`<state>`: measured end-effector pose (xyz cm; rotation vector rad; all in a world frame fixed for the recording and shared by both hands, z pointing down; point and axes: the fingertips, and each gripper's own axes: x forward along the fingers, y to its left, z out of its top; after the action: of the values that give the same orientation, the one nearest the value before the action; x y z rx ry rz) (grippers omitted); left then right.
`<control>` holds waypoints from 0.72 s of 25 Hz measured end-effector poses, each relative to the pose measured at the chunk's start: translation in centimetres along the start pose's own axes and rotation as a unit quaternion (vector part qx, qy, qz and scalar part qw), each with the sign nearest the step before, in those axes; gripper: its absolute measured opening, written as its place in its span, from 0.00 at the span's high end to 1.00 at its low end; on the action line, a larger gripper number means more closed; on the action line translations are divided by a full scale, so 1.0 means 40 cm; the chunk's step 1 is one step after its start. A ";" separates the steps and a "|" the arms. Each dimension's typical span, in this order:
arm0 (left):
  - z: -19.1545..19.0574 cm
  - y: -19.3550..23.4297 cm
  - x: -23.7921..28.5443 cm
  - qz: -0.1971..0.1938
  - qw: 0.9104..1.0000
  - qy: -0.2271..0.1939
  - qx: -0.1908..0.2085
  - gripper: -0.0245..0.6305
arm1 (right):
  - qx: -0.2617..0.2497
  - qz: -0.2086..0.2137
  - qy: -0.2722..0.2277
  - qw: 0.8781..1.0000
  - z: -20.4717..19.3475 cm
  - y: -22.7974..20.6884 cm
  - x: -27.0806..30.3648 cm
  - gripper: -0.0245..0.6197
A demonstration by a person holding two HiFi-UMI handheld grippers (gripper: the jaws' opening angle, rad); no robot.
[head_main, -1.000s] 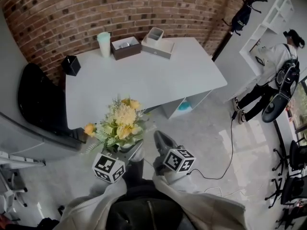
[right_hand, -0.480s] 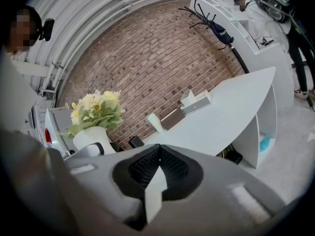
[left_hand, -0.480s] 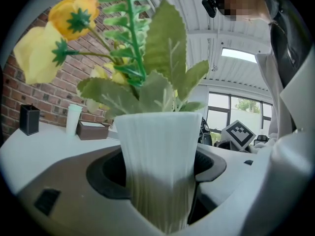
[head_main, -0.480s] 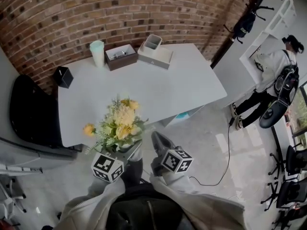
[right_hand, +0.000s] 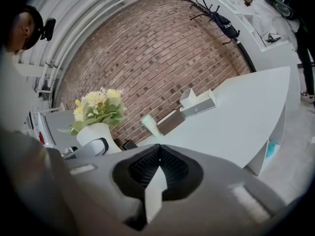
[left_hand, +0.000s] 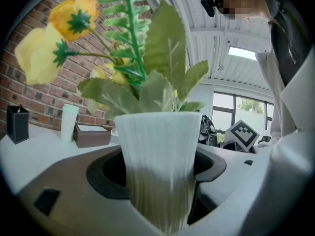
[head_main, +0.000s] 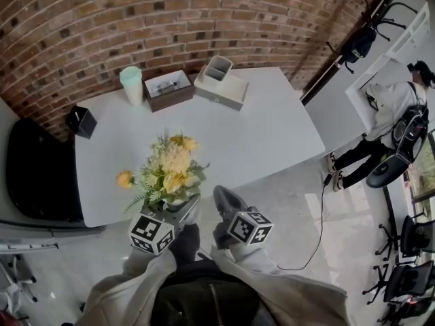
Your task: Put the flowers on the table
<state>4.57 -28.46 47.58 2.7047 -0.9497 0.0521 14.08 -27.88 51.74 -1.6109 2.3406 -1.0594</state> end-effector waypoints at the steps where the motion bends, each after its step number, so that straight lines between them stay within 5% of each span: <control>1: 0.006 0.014 0.019 -0.001 1.000 0.000 0.000 0.43 | -0.001 0.001 0.001 1.000 0.012 -0.006 0.016 0.96; 18: 0.106 0.239 0.272 0.011 1.000 0.013 0.017 0.43 | -0.006 -0.003 0.022 1.000 0.172 -0.099 0.230 0.96</control>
<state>6.93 -43.36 47.19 2.7180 -0.9806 0.1075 16.32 -39.83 51.56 -1.6161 2.3751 -1.0945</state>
